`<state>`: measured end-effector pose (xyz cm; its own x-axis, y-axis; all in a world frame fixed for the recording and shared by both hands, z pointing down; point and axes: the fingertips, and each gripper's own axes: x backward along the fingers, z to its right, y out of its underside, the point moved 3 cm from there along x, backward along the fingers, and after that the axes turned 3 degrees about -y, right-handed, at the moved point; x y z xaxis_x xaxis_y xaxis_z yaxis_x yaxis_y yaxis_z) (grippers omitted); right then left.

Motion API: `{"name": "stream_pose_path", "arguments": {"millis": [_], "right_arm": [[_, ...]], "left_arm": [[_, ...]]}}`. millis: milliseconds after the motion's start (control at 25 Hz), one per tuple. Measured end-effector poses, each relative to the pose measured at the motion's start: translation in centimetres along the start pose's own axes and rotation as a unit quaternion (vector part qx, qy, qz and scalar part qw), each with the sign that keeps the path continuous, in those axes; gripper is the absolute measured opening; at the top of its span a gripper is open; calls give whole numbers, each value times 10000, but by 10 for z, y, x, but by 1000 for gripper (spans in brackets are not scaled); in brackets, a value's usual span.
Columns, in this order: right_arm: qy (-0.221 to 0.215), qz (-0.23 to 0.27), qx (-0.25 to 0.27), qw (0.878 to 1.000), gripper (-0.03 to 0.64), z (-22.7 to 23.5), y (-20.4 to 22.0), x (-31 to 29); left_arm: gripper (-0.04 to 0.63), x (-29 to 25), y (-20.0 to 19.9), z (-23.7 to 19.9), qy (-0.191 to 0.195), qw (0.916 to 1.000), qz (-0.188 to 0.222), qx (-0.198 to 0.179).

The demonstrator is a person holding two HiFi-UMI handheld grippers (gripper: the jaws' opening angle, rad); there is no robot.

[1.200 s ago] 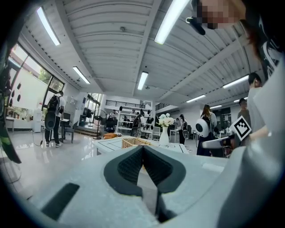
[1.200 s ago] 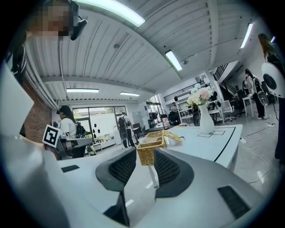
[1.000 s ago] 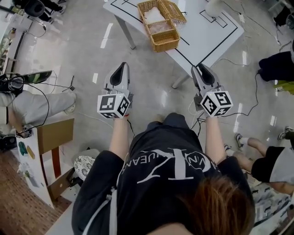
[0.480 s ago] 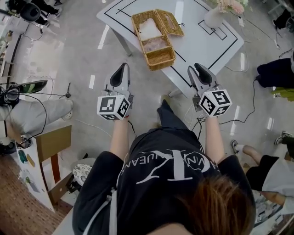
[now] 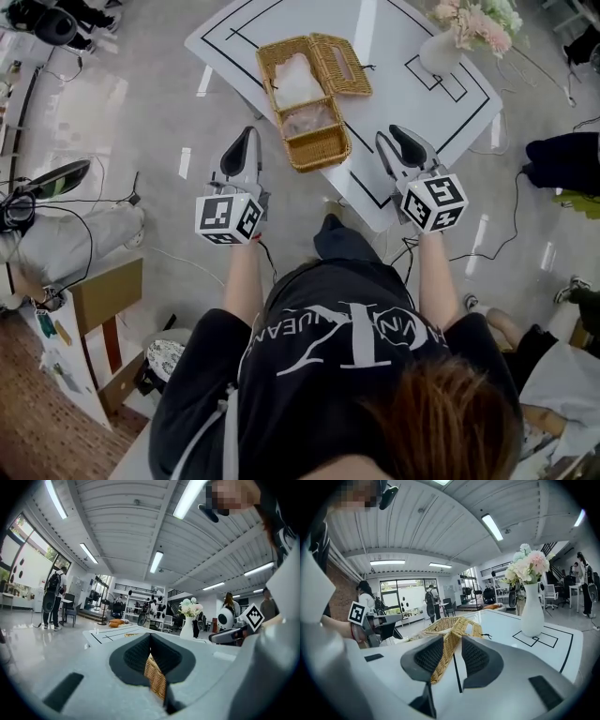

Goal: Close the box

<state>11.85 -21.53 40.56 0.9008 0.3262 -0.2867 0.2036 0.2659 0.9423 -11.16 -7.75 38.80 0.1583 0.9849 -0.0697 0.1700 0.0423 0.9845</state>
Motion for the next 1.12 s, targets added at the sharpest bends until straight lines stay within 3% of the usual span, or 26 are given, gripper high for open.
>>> {"name": "stream_pose_path", "arguments": {"millis": [560, 1120], "right_arm": [[-333, -559, 531, 9965, 109, 47, -5, -61], [116, -1327, 1256, 9831, 109, 99, 2, -119]], "left_arm": [[9, -44, 8, -10, -330, 9993, -168, -11], [9, -107, 3, -34, -267, 9991, -309, -78]]}}
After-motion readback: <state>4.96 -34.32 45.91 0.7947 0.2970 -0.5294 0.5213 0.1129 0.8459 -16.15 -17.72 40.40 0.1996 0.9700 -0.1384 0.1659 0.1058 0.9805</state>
